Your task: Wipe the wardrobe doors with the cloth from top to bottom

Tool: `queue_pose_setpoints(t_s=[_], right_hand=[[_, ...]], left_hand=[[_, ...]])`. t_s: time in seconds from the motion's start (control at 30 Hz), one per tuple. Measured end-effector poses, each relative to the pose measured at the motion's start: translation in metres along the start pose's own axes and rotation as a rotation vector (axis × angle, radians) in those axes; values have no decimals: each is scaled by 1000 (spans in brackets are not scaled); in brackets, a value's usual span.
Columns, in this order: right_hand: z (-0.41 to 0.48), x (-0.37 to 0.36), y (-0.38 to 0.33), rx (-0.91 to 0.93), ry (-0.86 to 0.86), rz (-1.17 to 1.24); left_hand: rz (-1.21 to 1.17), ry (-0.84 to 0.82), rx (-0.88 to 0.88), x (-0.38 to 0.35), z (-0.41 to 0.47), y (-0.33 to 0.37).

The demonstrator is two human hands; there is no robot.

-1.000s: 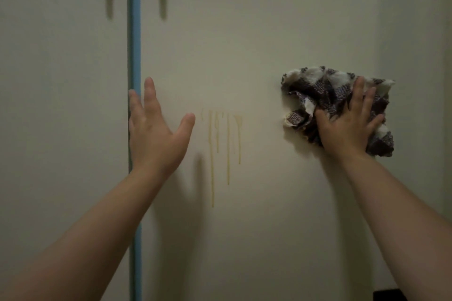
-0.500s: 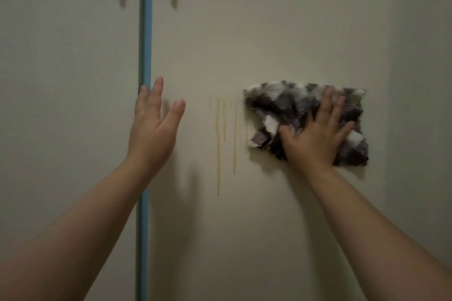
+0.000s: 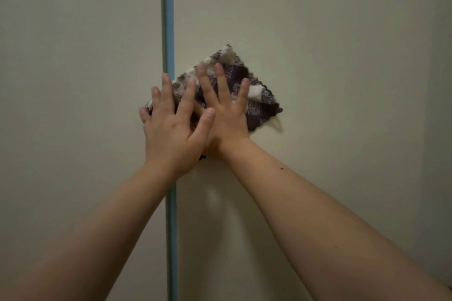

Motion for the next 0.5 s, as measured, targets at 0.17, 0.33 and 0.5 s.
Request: queue_pose_setpoints(t_s=[0.17, 0.33, 0.5], right_hand=[[-9, -14, -19, 100, -46, -111], [-14, -12, -20, 131, -55, -51], [-23, -13, 0, 94, 32, -34]], left_hand=[[193, -17, 71, -8, -7, -9], [245, 33, 84, 3, -4, -5], [230, 19, 69, -1, -10, 4]])
Point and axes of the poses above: each hand's wrist, its own z-axis towards the middle knuckle, its own x-axis out of the back of the hand, y = z × x, the point moved 5 cm from there along z, towards the middle knuckle, and after that the axes turned 11 degrees about z, right-handed, at the moved point
